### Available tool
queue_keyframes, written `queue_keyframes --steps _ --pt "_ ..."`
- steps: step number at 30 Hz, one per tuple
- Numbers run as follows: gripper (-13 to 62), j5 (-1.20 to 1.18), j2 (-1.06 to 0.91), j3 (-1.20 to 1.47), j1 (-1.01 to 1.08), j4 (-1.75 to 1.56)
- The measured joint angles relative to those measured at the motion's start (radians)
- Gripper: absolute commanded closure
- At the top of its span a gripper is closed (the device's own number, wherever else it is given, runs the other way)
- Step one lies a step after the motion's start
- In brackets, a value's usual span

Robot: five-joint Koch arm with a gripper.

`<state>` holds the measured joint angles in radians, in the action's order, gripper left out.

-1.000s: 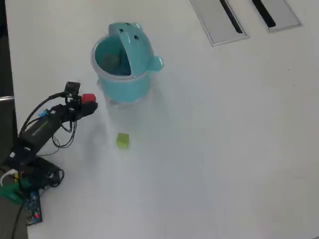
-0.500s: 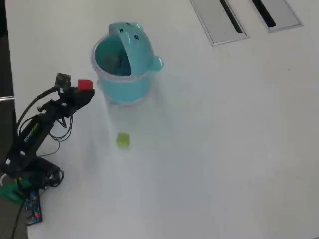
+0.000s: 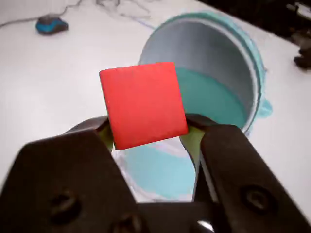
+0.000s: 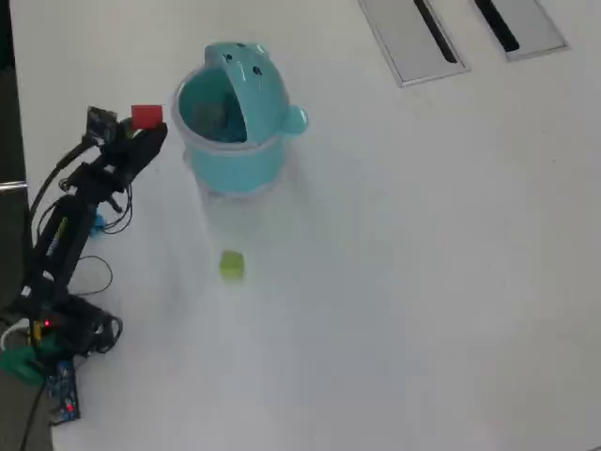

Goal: Grasp RGB lego blocks and put them in the bin one by one.

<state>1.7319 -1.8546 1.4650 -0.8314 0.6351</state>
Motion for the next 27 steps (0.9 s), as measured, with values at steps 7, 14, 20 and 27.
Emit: queue_keyframes --steps 7,14,20,27 --pt "37.0 -0.014 0.138 -0.156 -0.020 -0.003" --pt "37.0 -0.014 0.308 -0.376 -0.048 -0.029" --pt "37.0 -0.012 0.436 -0.416 -0.060 -0.058" --pt "37.0 -0.008 0.549 -0.416 -0.034 -0.198"
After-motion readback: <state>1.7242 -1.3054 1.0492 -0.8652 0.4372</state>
